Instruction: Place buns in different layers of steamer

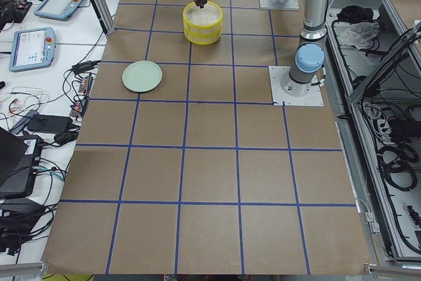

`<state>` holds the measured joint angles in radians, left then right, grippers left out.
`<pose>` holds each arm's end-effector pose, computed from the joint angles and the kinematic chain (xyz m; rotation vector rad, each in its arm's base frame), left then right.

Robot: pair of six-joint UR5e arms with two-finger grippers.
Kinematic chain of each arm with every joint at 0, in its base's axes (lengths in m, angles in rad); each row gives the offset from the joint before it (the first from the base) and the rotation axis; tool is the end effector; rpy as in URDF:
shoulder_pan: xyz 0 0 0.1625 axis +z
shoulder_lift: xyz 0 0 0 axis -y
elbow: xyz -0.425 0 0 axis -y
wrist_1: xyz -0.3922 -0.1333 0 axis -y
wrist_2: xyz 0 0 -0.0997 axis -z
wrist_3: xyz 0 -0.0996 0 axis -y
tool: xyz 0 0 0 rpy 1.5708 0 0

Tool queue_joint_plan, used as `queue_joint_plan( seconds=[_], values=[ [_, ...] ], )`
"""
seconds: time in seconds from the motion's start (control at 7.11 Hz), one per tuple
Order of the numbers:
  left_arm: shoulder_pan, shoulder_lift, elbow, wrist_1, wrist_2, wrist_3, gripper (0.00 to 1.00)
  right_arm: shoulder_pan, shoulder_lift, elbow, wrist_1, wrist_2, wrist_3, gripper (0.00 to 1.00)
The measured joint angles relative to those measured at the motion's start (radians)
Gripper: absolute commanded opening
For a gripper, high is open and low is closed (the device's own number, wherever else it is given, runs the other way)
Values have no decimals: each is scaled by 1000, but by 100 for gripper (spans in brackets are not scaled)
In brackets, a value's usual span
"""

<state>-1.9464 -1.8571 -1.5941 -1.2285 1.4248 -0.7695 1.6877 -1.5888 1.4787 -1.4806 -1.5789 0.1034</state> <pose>-0.3563 -0.5006 0.3555 0.5836 -2.9429 -0.0776 0.1880 -0.4651 0.5329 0.0210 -3.1355 0.0324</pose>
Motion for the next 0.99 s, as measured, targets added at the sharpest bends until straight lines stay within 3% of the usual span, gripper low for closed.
queue_joint_plan(
  seconds=[0.99],
  values=[
    [89, 29, 14, -23, 44, 78, 100, 0, -1, 2, -3, -24, 6, 100]
  ],
)
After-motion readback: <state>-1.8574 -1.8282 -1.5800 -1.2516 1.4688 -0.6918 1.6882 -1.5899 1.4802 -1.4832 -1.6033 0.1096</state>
